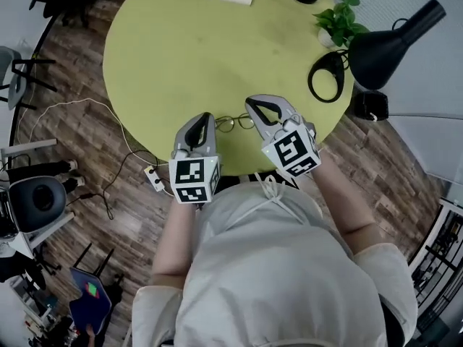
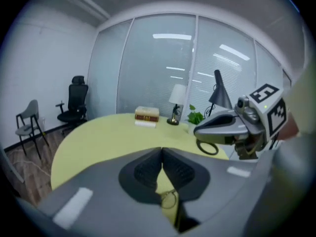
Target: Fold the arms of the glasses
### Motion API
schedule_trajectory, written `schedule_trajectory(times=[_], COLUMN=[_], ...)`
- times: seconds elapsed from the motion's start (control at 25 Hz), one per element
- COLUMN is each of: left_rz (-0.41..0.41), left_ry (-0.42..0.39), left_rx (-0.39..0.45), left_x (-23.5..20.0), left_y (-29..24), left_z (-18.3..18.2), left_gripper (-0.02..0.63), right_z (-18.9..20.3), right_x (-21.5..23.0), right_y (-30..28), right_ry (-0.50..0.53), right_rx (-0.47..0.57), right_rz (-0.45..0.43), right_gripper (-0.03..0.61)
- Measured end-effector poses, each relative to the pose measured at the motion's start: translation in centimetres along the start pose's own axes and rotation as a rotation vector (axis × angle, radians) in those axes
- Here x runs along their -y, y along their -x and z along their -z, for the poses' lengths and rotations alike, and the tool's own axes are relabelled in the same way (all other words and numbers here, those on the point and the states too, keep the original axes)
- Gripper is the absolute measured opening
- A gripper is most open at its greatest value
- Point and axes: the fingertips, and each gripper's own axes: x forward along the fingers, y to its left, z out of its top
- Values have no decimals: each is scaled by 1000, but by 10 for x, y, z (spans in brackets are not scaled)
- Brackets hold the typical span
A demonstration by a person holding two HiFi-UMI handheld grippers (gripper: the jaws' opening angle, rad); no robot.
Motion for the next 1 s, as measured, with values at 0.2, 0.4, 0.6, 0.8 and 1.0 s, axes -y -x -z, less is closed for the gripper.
schedule_trajectory(times=[0.2,0.4,0.6,0.8,1.0], left_rz=[-14,-10,1,-18,-22], left_ry=[-131,-122,-68,-108,-107], left_rx=[193,317,358,354,353], left_x=[12,24,30,35,37], left_y=[28,57,71,72,72], left_z=[-77,-129,-148,-147,-145], left_gripper=[6,6,6,6,6], right_z=[-40,-68,-72,-73,-71], right_x=[19,30,40,45,43], right_y=[41,78,98,106,105], right_ry=[-150,-187,-218,-218,-213], right_rx=[146,240,256,258,234], right_rz=[118,212,278,319,321], right_gripper=[0,-2,-2,-3,-2])
